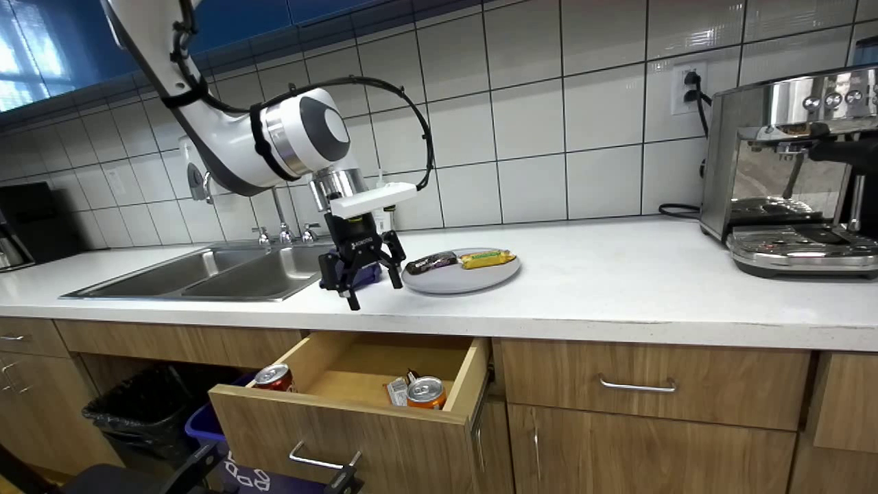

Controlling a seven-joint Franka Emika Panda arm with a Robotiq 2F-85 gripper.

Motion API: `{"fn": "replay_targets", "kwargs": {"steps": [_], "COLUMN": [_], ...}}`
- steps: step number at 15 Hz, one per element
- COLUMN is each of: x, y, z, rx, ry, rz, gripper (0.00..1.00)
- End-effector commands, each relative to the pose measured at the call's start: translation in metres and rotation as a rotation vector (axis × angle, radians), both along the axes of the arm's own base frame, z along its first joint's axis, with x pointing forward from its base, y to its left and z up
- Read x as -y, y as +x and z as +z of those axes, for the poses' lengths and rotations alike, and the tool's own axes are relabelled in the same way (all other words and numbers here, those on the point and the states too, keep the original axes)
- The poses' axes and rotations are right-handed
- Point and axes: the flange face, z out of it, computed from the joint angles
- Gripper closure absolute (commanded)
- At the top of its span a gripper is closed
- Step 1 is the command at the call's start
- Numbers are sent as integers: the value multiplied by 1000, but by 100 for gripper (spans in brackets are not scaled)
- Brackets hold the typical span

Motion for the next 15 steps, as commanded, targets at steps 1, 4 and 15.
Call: {"fn": "replay_targets", "kwargs": {"steps": [1,4,15], "x": [2,1,0], "y": [24,47,137], "z": [20,31,28], "rx": [45,94,220], "ry": [-4,-4,47], "rz": [-31,-72,-402], "gripper": [0,0,0]}}
